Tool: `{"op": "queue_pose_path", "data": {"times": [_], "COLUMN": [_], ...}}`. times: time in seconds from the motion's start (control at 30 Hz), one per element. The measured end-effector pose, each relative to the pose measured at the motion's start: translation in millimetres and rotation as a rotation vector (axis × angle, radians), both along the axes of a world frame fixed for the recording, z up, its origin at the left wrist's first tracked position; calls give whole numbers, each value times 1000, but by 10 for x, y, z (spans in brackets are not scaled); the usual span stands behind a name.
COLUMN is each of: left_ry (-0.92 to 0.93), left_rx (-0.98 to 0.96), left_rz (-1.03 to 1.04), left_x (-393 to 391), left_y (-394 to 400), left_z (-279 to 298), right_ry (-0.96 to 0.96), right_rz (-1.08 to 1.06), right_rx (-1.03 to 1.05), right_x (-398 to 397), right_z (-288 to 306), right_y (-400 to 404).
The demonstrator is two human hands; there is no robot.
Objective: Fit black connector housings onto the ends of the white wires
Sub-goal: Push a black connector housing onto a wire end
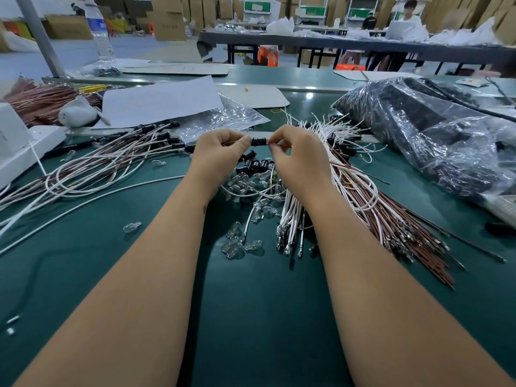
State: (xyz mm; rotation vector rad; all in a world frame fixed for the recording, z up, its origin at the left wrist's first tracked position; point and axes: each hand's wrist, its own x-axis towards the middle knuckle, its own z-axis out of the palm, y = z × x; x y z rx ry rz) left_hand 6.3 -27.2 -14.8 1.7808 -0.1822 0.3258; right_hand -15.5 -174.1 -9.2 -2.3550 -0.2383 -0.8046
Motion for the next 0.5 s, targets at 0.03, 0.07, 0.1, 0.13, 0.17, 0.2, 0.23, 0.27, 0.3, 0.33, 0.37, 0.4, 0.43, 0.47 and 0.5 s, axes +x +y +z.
{"op": "queue_pose_path", "data": {"times": [0.03,0.07,0.1,0.13,0.17,0.2,0.23,0.27,0.3,0.33,0.37,0.4,0.43,0.47,0.5], "left_ry": [2,3,2,0,0,0,-2,-4,-6,-7,-6,-4,0,4,8], "left_rx": [3,2,0,-2,-2,0,0,1,5,10,16,21,23,23,21], "left_rz": [0,1,3,4,3,2,-1,-4,-7,-8,-11,-13,-16,-20,-22], "left_x": [-1,-1,0,0,-1,-4,-7,-8,-10,-10,-11,-12,-15,-18,-23], "left_y": [8,12,15,14,10,6,3,3,2,3,6,7,8,7,7], "left_z": [1,2,2,1,1,1,1,3,5,7,9,9,8,9,10], "right_ry": [-8,-18,-26,-30,-28,-23,-18,-13,-11,-11,-11,-8,-3,2,5], "right_rz": [-16,-31,-42,-43,-36,-22,-6,7,14,17,21,28,37,45,50], "right_rx": [13,34,58,77,82,71,47,18,-8,-23,-27,-22,-16,-12,-14], "right_x": [1,3,5,7,7,7,8,10,15,23,33,42,48,51,53], "right_z": [6,13,16,18,14,9,-1,-11,-21,-27,-31,-34,-37,-39,-43], "right_y": [-10,-26,-40,-50,-51,-46,-35,-26,-19,-20,-24,-30,-34,-35,-34]}}
